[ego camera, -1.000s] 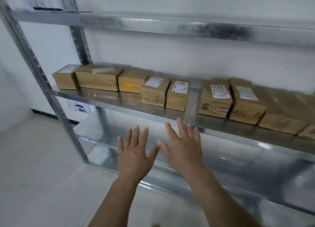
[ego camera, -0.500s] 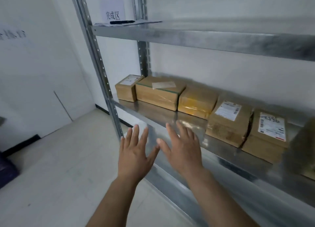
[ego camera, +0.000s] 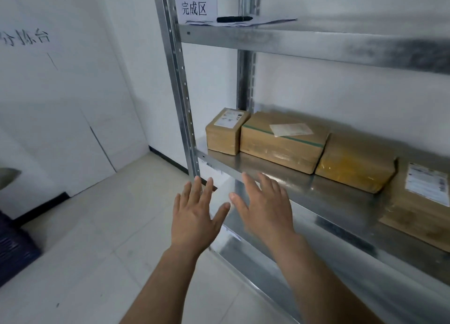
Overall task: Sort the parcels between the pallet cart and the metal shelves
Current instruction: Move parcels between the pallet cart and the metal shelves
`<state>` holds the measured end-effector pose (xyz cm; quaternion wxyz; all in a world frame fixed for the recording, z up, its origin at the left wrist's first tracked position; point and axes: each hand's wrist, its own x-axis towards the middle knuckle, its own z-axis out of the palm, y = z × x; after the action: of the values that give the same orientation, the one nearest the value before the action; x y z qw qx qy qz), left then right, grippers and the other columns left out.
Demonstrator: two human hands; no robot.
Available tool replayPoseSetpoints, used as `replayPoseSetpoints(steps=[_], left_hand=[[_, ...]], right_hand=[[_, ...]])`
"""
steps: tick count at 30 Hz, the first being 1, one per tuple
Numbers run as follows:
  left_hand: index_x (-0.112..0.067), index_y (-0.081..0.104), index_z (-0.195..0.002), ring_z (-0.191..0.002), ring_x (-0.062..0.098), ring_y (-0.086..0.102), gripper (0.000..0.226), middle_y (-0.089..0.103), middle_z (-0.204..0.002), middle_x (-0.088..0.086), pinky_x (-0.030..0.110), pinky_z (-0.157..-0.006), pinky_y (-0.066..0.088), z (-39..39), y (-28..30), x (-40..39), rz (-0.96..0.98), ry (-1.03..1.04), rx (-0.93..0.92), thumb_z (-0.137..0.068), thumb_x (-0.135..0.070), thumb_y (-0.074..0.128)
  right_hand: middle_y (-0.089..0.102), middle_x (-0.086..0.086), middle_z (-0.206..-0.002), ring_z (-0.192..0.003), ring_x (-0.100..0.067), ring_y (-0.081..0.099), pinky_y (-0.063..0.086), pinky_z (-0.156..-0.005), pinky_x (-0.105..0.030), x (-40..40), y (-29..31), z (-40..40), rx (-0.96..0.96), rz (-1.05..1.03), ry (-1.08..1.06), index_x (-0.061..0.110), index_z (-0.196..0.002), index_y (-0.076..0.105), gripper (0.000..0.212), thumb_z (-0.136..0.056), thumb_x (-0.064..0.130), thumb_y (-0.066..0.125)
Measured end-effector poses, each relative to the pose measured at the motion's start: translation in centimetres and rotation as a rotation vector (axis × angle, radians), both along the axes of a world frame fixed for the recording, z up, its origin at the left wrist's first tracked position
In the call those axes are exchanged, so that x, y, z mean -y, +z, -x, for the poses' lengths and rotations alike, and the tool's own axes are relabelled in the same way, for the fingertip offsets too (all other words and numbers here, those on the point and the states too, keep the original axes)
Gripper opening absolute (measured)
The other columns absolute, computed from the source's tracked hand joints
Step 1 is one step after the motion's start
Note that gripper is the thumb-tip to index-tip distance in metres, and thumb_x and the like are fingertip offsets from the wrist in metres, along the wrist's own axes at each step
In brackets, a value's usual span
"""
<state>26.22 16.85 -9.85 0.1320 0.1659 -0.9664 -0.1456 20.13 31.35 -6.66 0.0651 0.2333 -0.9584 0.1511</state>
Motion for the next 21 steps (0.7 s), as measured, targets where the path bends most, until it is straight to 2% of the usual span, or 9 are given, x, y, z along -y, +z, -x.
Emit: replayPoseSetpoints(steps=[8, 12, 15, 21], left_hand=[[-0.034, 0.0, -0.149, -0.145, 0.014, -0.004, 0.075, 0.001, -0.158, -0.005, 0.032, -0.115, 0.001, 6.6, -1.4, 5.1, -0.076, -0.073, 0.006, -0.086, -0.071, 0.018], [-0.03, 0.009, -0.15, -0.145, 0.016, 0.002, 0.075, 0.011, -0.158, -0.003, 0.032, -0.116, 0.006, 11.6, -1.3, 7.2, -0.071, -0.094, -0.048, -0.088, -0.069, 0.026], [-0.029, 0.009, -0.15, -0.145, 0.015, 0.002, 0.074, 0.011, -0.158, -0.003, 0.031, -0.116, 0.005, 15.5, -0.6, 8.4, -0.078, -0.117, -0.045, -0.089, -0.066, 0.03], [-0.031, 0.009, -0.15, -0.144, 0.016, 0.008, 0.074, 0.011, -0.158, -0.005, 0.036, -0.115, 0.015, 23.3, 0.9, 10.9, -0.192, -0.125, -0.003, -0.089, -0.064, 0.032]], right_hand=[[0.036, 0.001, -0.15, -0.137, -0.019, 0.031, 0.025, -0.109, -0.038, 4.4, -1.1, 5.5, 0.038, -0.02, -0.092, 0.027, -0.146, 0.029, 0.062, -0.094, 0.061, 0.025], [0.039, 0.001, -0.148, -0.134, -0.019, 0.035, 0.029, -0.107, -0.038, 5.9, -1.9, 10.3, 0.038, -0.01, -0.102, 0.026, -0.145, 0.03, 0.063, -0.093, 0.062, 0.025], [0.044, 0.0, -0.144, -0.132, -0.021, 0.038, 0.031, -0.105, -0.038, 6.8, -2.0, 14.2, 0.062, 0.016, -0.128, 0.025, -0.143, 0.034, 0.062, -0.093, 0.061, 0.026], [0.059, -0.005, -0.12, -0.111, -0.025, 0.052, 0.039, -0.089, -0.038, 8.8, -2.4, 21.5, 0.148, 0.08, -0.205, 0.02, -0.118, 0.055, 0.054, -0.093, 0.06, 0.031]])
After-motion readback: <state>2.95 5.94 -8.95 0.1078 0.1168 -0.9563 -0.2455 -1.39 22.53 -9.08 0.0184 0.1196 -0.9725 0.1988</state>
